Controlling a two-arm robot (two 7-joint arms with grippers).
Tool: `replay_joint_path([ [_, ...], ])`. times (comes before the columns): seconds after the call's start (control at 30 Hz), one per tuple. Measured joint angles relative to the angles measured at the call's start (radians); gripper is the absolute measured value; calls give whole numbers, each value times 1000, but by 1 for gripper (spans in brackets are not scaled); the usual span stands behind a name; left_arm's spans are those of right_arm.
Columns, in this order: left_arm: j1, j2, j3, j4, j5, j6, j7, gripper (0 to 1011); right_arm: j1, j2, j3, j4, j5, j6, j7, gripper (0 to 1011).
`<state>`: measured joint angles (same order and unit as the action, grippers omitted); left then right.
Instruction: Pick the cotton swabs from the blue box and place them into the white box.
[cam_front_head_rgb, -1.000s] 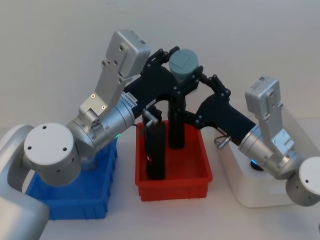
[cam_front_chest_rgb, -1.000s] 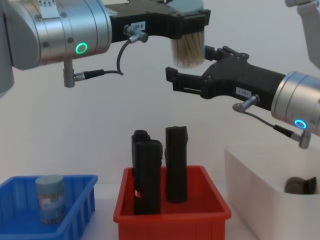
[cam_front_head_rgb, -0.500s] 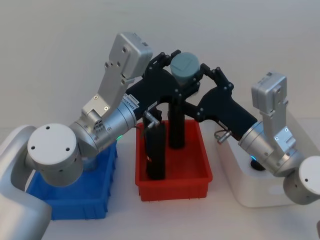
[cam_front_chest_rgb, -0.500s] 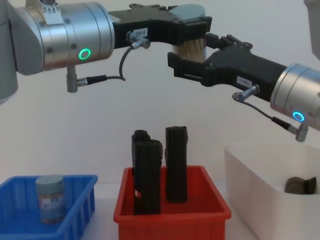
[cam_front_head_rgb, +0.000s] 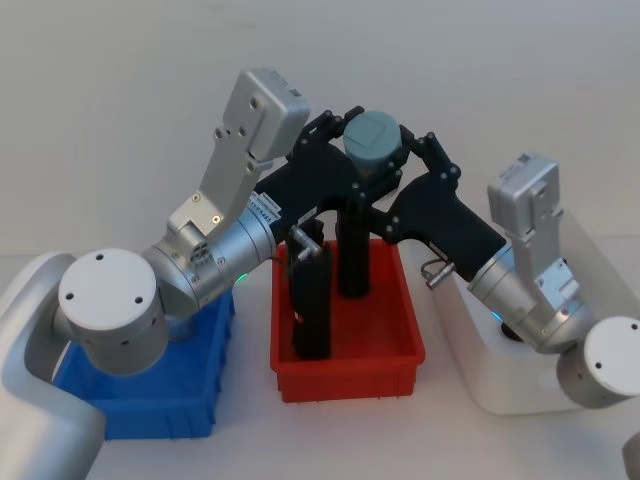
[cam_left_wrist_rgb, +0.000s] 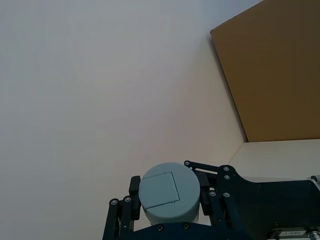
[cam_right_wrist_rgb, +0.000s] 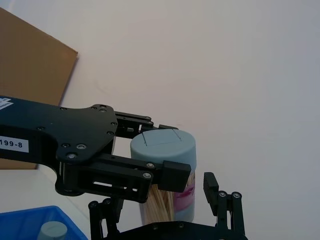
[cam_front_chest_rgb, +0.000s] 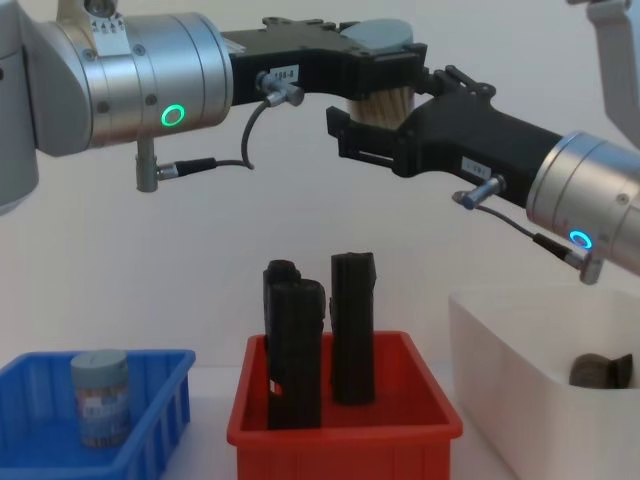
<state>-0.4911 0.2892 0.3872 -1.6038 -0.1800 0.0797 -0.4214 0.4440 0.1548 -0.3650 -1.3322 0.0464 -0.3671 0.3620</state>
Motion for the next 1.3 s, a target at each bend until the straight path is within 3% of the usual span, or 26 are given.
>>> replay_joint_path([
  [0.47,3,4,2,-1,-1,7,-2,671,22,-16,-8,51,-119,-44,-82,1002],
  [0.8,4,6,2,-3,-1,9,-3,672,34,-24,-10,77,-148,-48,-100,997],
  [1.03,4,6,1,-4,-2,10,-3,671,38,-27,-11,86,-159,-49,-106,859],
  [1.3,4,7,1,-5,-1,11,-3,671,41,-29,-12,92,-166,-50,-109,630],
])
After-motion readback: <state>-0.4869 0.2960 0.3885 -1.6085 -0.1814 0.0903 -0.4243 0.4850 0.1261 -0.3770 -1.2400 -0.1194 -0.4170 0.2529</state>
